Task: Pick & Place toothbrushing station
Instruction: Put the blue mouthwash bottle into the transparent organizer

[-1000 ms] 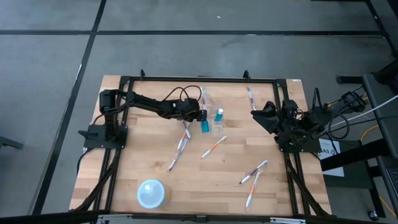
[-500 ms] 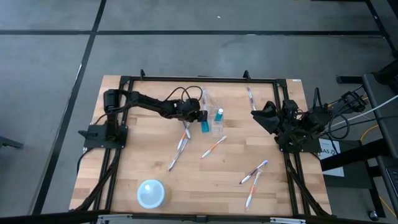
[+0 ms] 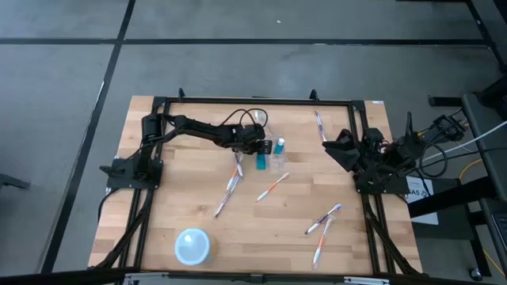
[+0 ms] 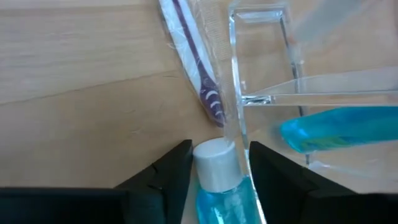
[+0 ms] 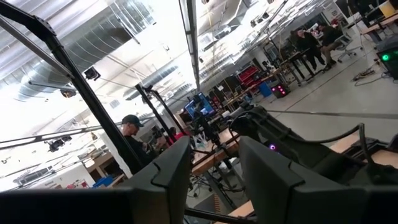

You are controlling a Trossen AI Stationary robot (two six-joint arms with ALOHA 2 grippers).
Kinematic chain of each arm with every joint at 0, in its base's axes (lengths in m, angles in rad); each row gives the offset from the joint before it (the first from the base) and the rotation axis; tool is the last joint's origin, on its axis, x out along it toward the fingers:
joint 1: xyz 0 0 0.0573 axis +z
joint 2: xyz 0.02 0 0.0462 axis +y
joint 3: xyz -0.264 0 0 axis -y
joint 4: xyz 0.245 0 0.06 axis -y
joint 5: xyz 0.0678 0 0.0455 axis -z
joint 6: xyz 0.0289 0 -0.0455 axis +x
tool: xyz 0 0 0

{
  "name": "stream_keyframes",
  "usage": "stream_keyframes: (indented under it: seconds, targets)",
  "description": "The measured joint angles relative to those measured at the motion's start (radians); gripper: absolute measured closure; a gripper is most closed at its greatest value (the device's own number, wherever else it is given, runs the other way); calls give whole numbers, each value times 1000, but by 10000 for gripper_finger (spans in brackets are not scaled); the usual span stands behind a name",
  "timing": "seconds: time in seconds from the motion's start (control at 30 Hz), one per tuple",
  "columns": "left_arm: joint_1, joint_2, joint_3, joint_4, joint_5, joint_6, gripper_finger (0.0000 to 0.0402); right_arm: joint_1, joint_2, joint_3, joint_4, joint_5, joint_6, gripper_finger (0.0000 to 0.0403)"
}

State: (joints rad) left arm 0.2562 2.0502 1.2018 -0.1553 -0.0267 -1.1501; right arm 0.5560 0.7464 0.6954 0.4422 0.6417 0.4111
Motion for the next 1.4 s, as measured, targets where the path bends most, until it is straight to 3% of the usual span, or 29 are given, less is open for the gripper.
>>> stream_keyframes:
  seconds: [0.2, 0.53, 0.7, 0.87, 1.0, 1.1, 1.23, 1.4]
  targets:
    - [1, -1, 0, -10, -4, 24, 320, 21, 0, 0, 4, 32, -20, 261]
    - [17, -98, -15, -94, -9, 83, 320, 24, 0, 0, 22, 32, -37, 261]
    - [12, -269, -11, -87, -41, 207, 320, 24, 0, 0, 29, 32, -43, 261]
    - [-43, -425, -11, 135, -65, 559, 320, 24, 0, 0, 38, 31, -57, 261]
    - [-57, -454, -85, 503, 23, 732, 320, 24, 0, 0, 38, 33, -53, 261]
    - [-51, -418, -145, 768, 74, 770, 320, 24, 0, 0, 38, 48, -23, 261]
    - [-23, -325, -193, 946, 98, 844, 320, 24, 0, 0, 44, 58, 30, 261]
    - [-19, -186, -241, 1167, -3, 921, 320, 24, 0, 0, 43, 81, 96, 261]
